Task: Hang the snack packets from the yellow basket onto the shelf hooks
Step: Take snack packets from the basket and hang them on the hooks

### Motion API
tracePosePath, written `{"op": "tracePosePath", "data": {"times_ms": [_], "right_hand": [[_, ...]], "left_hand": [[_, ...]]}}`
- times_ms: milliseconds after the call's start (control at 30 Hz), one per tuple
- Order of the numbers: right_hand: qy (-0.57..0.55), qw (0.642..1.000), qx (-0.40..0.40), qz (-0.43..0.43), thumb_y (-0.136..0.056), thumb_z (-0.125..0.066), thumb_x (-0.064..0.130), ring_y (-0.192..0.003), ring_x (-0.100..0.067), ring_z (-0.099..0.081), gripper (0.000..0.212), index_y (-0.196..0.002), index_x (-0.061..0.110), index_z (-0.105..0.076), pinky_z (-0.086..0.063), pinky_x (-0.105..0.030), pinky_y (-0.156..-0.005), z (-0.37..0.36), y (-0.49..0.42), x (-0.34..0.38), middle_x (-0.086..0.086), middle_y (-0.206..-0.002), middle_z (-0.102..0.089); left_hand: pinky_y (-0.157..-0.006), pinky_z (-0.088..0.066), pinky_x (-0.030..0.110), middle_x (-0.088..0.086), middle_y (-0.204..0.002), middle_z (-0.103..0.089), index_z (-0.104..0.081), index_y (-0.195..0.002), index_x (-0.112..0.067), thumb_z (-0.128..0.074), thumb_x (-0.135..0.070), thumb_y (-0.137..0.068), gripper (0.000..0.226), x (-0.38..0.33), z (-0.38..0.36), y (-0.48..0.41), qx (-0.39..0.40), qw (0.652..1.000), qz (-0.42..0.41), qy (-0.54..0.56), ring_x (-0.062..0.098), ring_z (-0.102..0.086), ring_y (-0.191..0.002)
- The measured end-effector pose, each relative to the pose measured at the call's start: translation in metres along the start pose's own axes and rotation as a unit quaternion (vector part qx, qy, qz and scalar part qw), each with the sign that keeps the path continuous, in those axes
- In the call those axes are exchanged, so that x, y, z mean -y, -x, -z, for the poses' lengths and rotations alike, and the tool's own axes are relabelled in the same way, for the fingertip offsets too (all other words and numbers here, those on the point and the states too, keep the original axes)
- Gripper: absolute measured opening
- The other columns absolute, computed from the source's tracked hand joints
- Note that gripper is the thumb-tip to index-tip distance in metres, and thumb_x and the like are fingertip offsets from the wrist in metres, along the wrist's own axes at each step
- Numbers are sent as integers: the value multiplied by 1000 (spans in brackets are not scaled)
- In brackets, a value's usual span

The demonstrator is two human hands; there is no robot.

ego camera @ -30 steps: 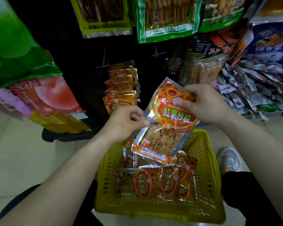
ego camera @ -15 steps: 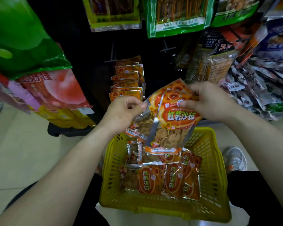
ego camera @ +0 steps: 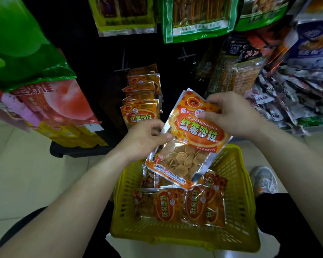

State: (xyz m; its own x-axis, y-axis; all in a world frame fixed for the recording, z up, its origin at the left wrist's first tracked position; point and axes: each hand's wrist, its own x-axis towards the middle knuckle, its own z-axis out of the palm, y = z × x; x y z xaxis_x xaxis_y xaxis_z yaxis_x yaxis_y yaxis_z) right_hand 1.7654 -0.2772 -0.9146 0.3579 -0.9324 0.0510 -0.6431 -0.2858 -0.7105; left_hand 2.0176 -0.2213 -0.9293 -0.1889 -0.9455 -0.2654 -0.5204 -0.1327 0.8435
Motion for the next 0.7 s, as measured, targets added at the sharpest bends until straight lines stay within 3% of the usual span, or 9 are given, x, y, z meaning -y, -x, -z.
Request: {"op": "tracePosePath", "data": {"times_ms": [100, 300, 433, 467, 533, 600, 700], "right_hand": [[-25, 1000, 1, -12, -84, -76, 36, -70, 3, -68, 14, -81, 32, -63, -50, -14, -53, 1, -1, -1, 14, -79, -71], [-101, 994, 4, -38, -78, -82, 31, -67, -4, -72, 20, -91, 30, -67, -55, -18, -53, 5, -2, -8, 15, -79, -75], [-95, 995, 9, -43, -79, -81, 29, -69, -6, -73, 16, -89, 29, -68, -61, -30, -62, 2, -3, -8, 14, -78, -75], [-92, 995, 8, -43, -80, -81, 29, -69, -6, -73, 16, -89, 29, -68, -60, -31, -63, 2, -3, -8, 14, -78, -75], [-88, 995, 3, -42, -80, -81, 30, -67, -4, -72, 14, -87, 28, -68, -58, -26, -59, 1, -3, -6, 17, -76, -74], [-90, 995, -4, -44, -80, -81, 29, -63, -2, -70, 14, -85, 26, -68, -53, -17, -53, 1, -2, -4, 19, -71, -72], [-76, 996, -8, -51, -79, -81, 29, -62, 0, -69, 15, -84, 25, -68, -51, -16, -53, 1, -3, -1, 16, -69, -72]], "left_hand": [[-61, -53, 17, -5, -81, -76, -70, -88, -22, -70, -26, -93, 6, 1, -2, -2, -14, 1000, 4, -8, 7, -72, -71], [-59, -49, 16, 2, -81, -76, -71, -89, -15, -70, -26, -93, 12, 2, 2, -4, -12, 1000, 25, -8, 8, -71, -72], [-52, -46, 14, 5, -74, -75, -68, -81, -13, -72, -23, -92, 15, 3, 1, -4, -18, 999, 28, -14, 3, -67, -61], [-53, -49, 17, 5, -75, -75, -68, -82, -13, -72, -23, -92, 14, 3, 1, -3, -16, 999, 29, -16, 6, -69, -64], [-69, -59, 38, 14, -84, -75, -68, -92, -4, -70, -23, -93, 20, 4, 3, -2, -4, 999, 28, -17, 24, -73, -79], [-83, -56, 55, 25, -93, -71, -64, -99, 5, -70, -25, -93, 30, 4, 4, -1, 2, 999, 23, -25, 43, -68, -92], [-84, -55, 58, 20, -90, -73, -65, -97, 2, -70, -26, -93, 28, 5, 5, 1, 0, 999, 18, -28, 41, -69, -90]]}}
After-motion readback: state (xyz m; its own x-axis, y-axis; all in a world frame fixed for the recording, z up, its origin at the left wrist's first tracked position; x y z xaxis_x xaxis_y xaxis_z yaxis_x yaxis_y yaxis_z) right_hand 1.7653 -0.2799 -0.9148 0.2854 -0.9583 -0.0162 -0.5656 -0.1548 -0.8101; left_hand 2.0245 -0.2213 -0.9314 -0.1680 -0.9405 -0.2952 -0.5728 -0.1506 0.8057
